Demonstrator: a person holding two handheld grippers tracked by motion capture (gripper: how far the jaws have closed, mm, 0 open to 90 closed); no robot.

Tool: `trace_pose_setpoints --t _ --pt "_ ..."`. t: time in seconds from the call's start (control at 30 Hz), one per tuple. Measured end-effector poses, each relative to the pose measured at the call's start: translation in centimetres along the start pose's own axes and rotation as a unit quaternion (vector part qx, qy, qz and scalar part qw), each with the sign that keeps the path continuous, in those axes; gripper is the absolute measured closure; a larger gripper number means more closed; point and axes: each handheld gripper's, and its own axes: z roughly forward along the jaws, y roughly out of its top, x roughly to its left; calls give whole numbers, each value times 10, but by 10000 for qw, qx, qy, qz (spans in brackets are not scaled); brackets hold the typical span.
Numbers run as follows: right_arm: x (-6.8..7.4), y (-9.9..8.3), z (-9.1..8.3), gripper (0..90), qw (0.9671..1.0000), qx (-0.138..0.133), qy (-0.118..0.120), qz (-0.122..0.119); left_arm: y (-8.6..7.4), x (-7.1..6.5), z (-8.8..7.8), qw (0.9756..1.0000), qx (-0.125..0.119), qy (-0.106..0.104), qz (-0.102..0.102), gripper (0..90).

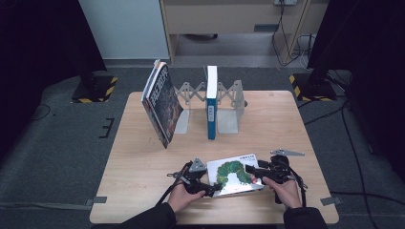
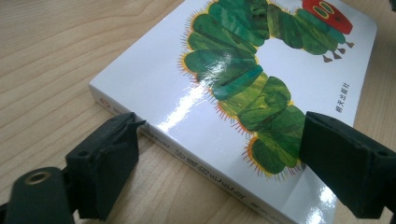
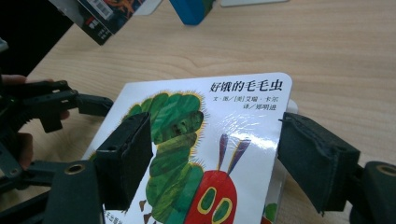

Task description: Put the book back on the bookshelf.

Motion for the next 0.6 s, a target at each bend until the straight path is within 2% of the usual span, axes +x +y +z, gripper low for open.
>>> trace_pose_setpoints --t 0.1,0.27,0.6 --pt "0 3 -1 262 9998 -168 67 63 0 1 0 10000 5 -43 -16 98" --pt "2 4 -3 262 9994 -287 106 132 0 0 1 10000 -17 -3 -55 90" --pt "5 2 -6 251 9991 -383 120 119 1 -1 2 9999 -15 -4 -110 58"
